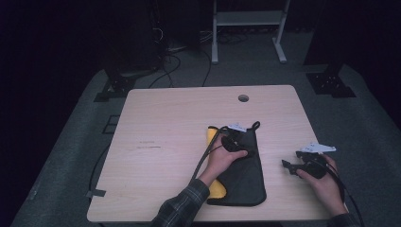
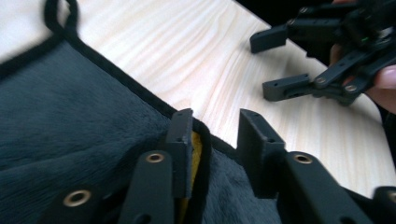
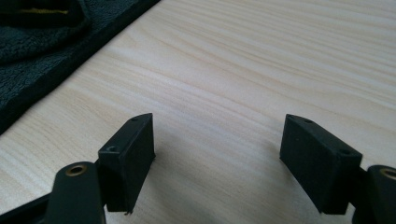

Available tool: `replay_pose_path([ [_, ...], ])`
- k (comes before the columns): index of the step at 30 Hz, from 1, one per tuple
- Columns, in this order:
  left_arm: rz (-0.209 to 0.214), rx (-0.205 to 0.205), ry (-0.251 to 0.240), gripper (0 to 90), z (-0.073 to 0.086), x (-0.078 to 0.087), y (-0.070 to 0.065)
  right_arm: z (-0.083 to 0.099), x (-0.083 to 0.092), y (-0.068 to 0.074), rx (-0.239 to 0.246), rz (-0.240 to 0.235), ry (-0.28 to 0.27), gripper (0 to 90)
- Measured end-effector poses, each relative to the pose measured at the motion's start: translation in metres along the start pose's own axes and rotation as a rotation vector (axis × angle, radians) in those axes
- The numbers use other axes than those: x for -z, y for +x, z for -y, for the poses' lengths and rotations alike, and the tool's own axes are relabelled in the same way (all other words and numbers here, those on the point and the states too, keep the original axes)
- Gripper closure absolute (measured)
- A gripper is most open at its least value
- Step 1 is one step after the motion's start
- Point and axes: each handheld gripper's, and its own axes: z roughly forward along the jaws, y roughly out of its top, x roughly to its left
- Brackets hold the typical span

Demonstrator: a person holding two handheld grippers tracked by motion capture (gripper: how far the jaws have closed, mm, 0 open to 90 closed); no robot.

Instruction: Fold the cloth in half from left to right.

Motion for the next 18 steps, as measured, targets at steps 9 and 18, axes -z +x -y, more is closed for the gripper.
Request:
replay_pose_path([
  [9,-0.103,-0.046,-0.020,51.8,0.019,0.056,0.004,0.000,0.000,0.000,0.001,0.001,0.000,25.0],
  [18,-0.238,-0.020,-0.013,50.0,0.052,0.096,0.021,0.000,0.000,0.000,0.000,0.000,0.001,25.0],
])
